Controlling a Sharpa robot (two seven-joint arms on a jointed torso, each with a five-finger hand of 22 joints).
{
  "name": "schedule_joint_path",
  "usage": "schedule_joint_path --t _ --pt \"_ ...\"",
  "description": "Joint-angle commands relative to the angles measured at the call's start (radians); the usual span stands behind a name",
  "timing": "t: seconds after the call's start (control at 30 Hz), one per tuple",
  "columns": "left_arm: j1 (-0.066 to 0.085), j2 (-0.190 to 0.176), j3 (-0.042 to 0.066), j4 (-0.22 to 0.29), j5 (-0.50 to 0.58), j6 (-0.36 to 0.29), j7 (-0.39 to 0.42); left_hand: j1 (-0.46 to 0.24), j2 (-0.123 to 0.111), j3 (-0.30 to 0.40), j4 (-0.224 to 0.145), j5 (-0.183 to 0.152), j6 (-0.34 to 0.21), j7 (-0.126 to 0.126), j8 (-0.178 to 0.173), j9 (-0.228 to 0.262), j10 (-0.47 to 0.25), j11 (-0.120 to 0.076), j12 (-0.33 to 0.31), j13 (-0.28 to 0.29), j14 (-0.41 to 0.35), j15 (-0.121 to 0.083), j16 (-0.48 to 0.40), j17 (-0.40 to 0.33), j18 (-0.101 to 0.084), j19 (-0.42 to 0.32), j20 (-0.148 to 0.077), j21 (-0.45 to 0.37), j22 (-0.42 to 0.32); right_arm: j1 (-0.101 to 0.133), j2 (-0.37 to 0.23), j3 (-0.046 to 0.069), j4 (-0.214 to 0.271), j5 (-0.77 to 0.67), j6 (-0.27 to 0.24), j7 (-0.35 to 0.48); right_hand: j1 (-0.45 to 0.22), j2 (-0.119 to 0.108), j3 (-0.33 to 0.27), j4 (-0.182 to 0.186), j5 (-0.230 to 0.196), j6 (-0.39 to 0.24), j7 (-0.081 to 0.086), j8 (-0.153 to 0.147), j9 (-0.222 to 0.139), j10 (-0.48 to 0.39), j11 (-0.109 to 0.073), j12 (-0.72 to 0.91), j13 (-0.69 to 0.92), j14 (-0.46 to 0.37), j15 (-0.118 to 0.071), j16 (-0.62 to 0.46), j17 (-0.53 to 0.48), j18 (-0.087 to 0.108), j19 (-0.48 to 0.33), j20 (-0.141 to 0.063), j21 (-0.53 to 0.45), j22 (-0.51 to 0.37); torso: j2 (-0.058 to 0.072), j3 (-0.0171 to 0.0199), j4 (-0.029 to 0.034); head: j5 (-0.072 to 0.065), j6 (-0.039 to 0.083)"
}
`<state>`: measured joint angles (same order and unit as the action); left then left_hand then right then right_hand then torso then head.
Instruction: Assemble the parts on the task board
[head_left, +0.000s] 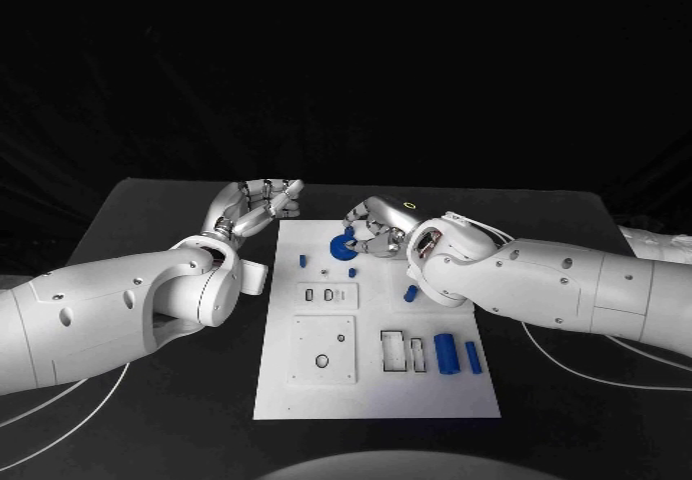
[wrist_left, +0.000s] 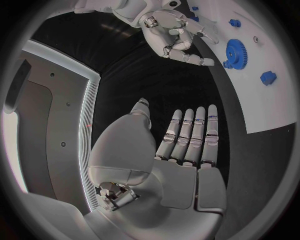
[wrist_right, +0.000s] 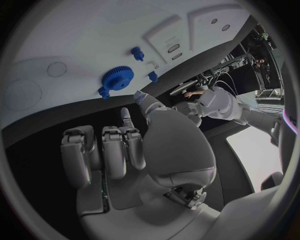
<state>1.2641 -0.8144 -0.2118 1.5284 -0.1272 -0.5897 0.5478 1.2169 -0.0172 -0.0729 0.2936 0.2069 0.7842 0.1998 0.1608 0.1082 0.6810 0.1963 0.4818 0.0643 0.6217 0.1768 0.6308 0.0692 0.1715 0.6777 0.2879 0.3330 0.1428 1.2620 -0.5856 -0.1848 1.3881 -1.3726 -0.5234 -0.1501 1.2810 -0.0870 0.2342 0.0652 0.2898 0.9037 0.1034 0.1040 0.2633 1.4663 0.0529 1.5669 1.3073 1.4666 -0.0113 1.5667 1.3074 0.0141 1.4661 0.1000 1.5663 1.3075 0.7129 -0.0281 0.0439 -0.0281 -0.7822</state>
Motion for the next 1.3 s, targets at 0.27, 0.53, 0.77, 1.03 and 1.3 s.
schedule_joint_path --t 0.27,0.53,0.77,1.03,1.3 --pt "0.001 0.01 0.001 -0.009 0.0 0.008 0.012 0.003 0.008 -0.002 -0.001 0.005 -0.006 0.035 0.001 0.001 0.009 -0.002 -0.003 0.0 -0.004 0.0 -0.003 0.001 0.007 -0.005 -0.001 -0.007 -0.001 0.053 -0.186 -0.001 0.098 0.249 -0.065 0.177 -0.033 0.015 -0.017 0.038 -0.09 0.058 -0.015 0.0 -0.006 0.105 -0.021 0.004 0.263 0.104 -0.014 0.004 0.263 -0.014 0.105 -0.011 0.004 0.263 -0.006 -0.0004 -0.0032 -0.011 0.004" --pt "-0.002 0.024 0.0 -0.031 0.0 0.016 0.015 0.004 0.008 -0.003 -0.001 0.005 -0.006 0.035 0.002 0.001 0.009 -0.002 -0.004 0.0 -0.003 0.0 -0.003 0.001 0.007 -0.005 -0.001 -0.007 -0.001 0.039 -0.34 -0.005 0.121 0.452 0.008 0.286 -0.01 0.021 -0.025 0.043 -0.129 0.032 -0.024 -0.03 -0.026 0.105 -0.037 0.004 0.263 0.104 -0.021 0.004 0.263 -0.014 0.105 -0.018 0.004 0.263 -0.006 0.0099 -0.0144 -0.05 0.009" --pt "-0.014 0.031 0.0 -0.047 0.0 0.022 0.017 0.004 0.009 -0.003 -0.001 0.005 -0.007 0.035 0.001 0.001 0.009 -0.002 -0.004 0.0 -0.004 0.0 -0.004 0.001 0.007 -0.005 -0.001 -0.007 -0.001 0.017 -0.391 -0.008 0.104 0.467 0.029 0.293 0.002 0.02 -0.031 0.042 -0.124 0.015 -0.036 -0.04 -0.037 0.105 -0.043 0.004 0.263 0.104 -0.026 0.004 0.263 -0.014 0.105 -0.022 0.004 0.263 -0.009 0.0215 -0.0211 -0.098 0.011" --pt "-0.023 0.036 0.0 -0.056 0.0 0.026 0.018 0.004 0.009 -0.003 -0.001 0.005 -0.007 0.035 0.001 0.001 0.009 -0.001 -0.005 0.0 -0.004 0.0 -0.004 0.001 0.007 -0.005 -0.001 -0.007 -0.002 -0.021 -0.383 -0.009 0.058 0.396 0.035 0.231 0.019 0.02 -0.038 0.039 -0.121 -0.013 -0.048 -0.042 -0.052 0.105 -0.051 0.004 0.263 0.104 -0.034 0.004 0.263 -0.014 0.105 -0.029 0.004 0.263 -0.011 0.0242 -0.0226 -0.108 0.01" --pt "-0.025 0.034 0.0 -0.056 0.0 0.026 0.018 0.004 0.009 -0.003 -0.001 0.005 -0.007 0.035 0.001 0.001 0.009 -0.001 -0.005 0.0 -0.004 0.0 -0.004 0.001 0.007 -0.005 -0.001 -0.007 -0.002 -0.046 -0.345 -0.009 0.004 0.359 0.046 0.19 0.041 0.023 -0.037 0.029 -0.13 -0.024 -0.056 -0.041 -0.06 0.105 -0.055 0.004 0.263 0.104 -0.039 0.004 0.263 -0.014 0.105 -0.034 0.004 0.263 -0.01 0.0203 -0.0196 -0.11 0.009"
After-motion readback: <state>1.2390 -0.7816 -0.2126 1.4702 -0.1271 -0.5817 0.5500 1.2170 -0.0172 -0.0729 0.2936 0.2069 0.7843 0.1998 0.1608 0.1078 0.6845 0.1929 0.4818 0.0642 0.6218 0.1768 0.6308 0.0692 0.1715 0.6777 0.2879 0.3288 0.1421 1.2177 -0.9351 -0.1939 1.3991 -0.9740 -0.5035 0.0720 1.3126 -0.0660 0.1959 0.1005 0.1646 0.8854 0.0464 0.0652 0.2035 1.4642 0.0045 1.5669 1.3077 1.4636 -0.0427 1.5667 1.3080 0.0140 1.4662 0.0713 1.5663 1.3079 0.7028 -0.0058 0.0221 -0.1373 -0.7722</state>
